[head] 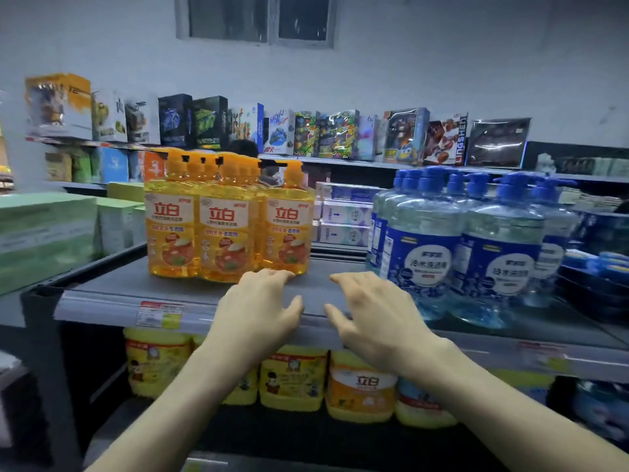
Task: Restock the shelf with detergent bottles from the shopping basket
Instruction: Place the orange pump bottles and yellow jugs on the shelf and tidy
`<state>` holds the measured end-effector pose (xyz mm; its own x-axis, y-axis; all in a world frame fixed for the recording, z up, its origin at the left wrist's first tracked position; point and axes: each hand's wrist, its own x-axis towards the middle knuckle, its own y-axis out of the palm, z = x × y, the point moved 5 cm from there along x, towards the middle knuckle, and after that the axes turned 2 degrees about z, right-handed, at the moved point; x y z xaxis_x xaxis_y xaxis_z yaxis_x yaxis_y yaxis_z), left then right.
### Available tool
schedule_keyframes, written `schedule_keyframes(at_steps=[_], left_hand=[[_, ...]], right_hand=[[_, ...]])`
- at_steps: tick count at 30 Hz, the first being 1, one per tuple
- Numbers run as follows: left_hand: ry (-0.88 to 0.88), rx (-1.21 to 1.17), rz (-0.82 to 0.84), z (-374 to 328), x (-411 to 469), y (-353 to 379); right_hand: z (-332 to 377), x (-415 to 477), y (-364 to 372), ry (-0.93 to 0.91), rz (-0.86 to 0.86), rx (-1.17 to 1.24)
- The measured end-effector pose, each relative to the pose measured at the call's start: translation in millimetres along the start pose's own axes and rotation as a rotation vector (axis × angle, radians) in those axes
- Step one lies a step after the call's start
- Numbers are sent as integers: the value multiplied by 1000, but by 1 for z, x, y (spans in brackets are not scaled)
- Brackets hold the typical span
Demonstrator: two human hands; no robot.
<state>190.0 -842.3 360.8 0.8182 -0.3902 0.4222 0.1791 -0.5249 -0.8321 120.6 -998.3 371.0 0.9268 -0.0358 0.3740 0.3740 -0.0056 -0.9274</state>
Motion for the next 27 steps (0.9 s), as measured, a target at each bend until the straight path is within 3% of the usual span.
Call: schedule_keyframes(at_steps=[9, 20, 27], left_hand=[[117, 196, 13, -195, -77, 73], [468, 140, 386, -426, -131, 256], [683, 120, 590, -528, -165, 362]], right_hand=[[-161, -159, -16, 143, -49, -65], [-373, -351, 11, 562, 151, -107], [-461, -455, 41, 857, 193, -107]])
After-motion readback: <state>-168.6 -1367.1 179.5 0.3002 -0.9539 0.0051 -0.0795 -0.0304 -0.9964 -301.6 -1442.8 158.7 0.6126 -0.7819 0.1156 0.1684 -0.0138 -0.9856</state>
